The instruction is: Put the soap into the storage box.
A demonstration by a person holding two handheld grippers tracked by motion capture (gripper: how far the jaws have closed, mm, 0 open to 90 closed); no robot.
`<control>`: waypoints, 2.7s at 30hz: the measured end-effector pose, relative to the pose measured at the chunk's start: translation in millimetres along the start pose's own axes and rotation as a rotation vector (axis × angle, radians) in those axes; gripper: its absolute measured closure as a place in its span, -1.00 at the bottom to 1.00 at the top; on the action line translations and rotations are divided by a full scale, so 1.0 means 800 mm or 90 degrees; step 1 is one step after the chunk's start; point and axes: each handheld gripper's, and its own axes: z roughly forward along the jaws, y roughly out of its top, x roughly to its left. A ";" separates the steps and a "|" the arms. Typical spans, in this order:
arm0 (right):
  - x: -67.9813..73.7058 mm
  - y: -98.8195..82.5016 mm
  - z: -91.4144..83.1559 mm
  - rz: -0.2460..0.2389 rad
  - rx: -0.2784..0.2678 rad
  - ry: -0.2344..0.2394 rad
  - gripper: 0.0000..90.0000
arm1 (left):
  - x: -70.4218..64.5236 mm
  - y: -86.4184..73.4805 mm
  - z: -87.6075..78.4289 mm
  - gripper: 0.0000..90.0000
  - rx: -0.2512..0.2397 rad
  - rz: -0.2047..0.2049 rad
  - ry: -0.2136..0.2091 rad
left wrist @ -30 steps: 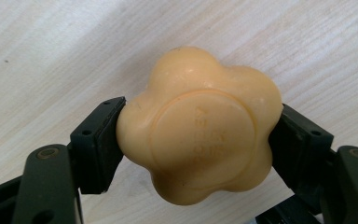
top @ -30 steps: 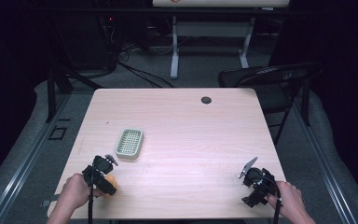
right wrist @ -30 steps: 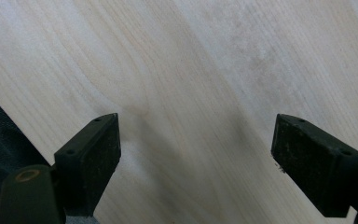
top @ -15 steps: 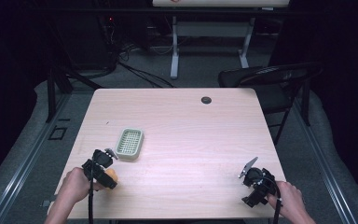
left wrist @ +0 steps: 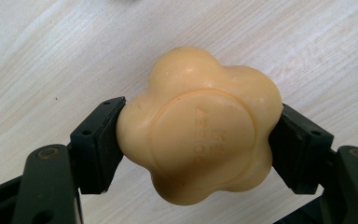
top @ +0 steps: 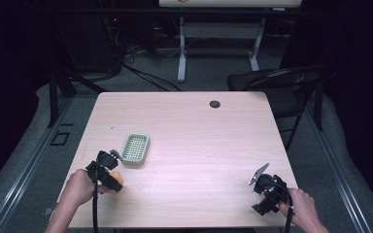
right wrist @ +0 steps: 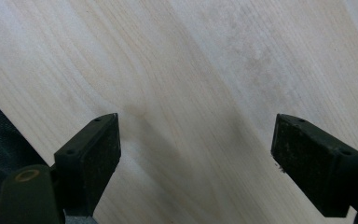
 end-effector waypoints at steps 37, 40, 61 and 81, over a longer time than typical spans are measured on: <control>-0.001 0.000 0.003 0.003 0.006 -0.003 -0.65 | 0.017 0.047 -0.035 -0.40 -0.026 0.033 -0.009; -0.002 -0.001 0.004 0.005 0.006 0.000 -0.65 | 0.017 0.058 -0.041 -0.40 -0.025 0.040 0.000; 0.000 -0.001 -0.001 0.002 -0.011 -0.005 -0.65 | 0.023 0.091 -0.060 -0.40 -0.014 0.056 0.009; 0.003 -0.001 -0.005 -0.002 -0.015 -0.010 -0.65 | 0.037 0.121 -0.054 -0.40 -0.005 0.049 -0.003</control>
